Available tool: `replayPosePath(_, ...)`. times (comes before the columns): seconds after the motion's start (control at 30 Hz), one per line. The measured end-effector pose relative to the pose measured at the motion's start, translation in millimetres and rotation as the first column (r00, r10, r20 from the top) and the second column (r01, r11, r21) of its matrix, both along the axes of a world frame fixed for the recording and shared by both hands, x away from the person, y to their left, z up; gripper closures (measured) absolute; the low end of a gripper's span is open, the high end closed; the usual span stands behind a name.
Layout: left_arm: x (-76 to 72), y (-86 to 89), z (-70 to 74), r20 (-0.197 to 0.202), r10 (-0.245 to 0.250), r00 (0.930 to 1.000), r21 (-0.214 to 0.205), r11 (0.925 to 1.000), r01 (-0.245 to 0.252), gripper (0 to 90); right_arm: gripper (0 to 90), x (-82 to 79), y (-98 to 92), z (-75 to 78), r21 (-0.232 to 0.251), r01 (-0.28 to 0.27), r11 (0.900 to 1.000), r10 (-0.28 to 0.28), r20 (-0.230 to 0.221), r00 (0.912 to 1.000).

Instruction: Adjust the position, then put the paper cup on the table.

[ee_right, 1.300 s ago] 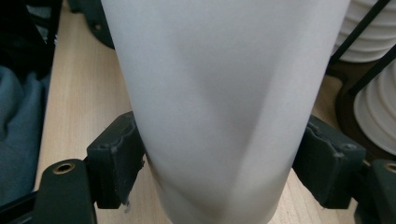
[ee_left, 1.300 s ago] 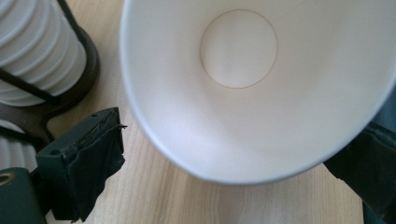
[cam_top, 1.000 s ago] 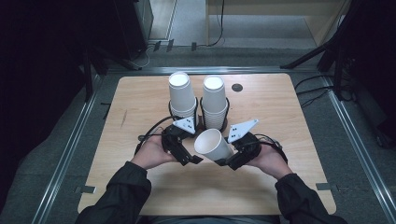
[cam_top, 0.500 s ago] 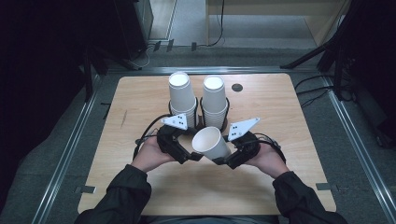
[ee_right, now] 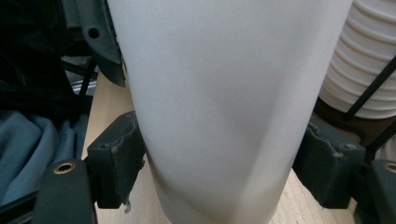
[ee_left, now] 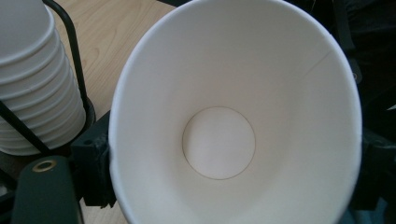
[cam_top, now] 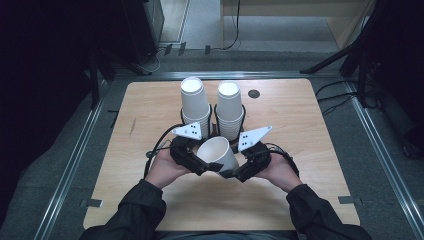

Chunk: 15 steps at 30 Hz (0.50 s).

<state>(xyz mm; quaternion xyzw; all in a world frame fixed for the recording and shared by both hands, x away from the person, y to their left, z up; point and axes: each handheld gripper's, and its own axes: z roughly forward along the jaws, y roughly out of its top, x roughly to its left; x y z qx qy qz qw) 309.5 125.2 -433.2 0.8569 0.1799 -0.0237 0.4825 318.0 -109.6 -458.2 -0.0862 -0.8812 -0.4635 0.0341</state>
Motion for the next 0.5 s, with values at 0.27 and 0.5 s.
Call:
replayPosePath(0.27,4.1,4.6,-1.2,-0.003,0.002,1.0,0.025,0.9997,-0.001,17.3,16.2,-2.1,-3.5,0.3,-0.031,0.031,0.999,-0.031,0.0,0.9995)
replayPosePath(0.5,5.7,7.1,-1.6,-0.004,0.033,0.9994,0.061,0.9976,-0.033,16.7,16.1,-3.2,-14.2,-0.2,-0.086,0.134,0.9873,-0.133,0.012,0.991)
